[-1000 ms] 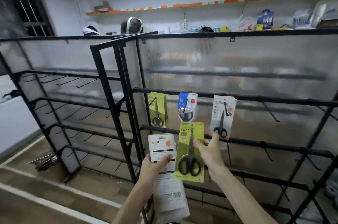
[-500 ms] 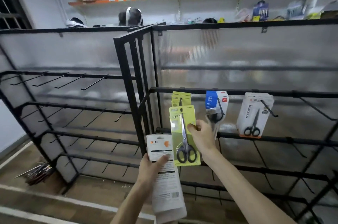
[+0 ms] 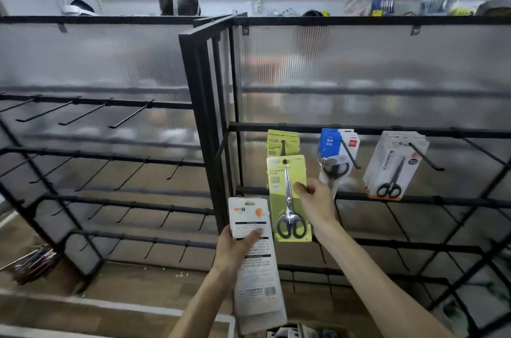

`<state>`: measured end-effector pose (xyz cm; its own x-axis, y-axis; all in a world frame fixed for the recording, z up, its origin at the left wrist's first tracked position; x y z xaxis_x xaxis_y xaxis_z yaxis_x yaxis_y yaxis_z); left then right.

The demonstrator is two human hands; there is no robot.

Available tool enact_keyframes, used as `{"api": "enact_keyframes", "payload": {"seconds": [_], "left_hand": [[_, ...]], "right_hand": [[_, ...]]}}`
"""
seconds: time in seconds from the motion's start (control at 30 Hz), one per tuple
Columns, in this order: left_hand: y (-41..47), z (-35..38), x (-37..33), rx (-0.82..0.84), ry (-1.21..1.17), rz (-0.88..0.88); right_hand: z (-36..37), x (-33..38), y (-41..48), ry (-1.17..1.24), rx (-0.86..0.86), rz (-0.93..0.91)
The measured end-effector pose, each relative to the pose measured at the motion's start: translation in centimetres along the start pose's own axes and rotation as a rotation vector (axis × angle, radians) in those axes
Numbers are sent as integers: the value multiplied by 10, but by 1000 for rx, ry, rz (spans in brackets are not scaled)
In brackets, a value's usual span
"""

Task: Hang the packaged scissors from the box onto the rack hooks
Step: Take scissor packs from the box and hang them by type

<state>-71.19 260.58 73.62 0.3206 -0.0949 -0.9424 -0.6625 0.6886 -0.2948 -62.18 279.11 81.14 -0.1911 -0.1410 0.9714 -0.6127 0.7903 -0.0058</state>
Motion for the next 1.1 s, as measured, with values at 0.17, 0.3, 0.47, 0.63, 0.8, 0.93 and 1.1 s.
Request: {"api": "enact_keyframes", "payload": {"seconds": [0.17, 0.3, 0.47, 0.63, 0.8, 0.93, 1.1], "left_hand": [[5, -4, 2, 29, -13, -11], [4, -4, 3, 42, 14, -9], [1, -2, -2, 34, 9, -24], [-4, -2, -8, 35, -8, -11], [-6, 2, -2, 26, -73, -29], [-5, 16, 1, 23, -111, -43], [-10, 50, 2, 140, -93, -71]], "right_hand": [[11, 3, 24, -18, -33, 38], [19, 9, 51, -69, -70, 63], [27, 3, 82, -128, -108, 82], [27, -2, 79, -141, -93, 129], [36, -15, -15, 57, 89, 208], [37, -41, -81, 94, 380, 226], [1, -49, -90, 42, 325, 221]]}}
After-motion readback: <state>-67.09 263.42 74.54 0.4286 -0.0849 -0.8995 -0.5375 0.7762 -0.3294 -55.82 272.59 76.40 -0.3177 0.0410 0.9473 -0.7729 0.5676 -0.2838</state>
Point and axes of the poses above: each hand's wrist, its own y-axis towards the middle knuckle, its own z-axis out of the palm, x = y × z, the point moved 4 cm from there along y, towards the middle knuckle, and after that the axes turned 7 degrees about x, right-handed, at the moved point
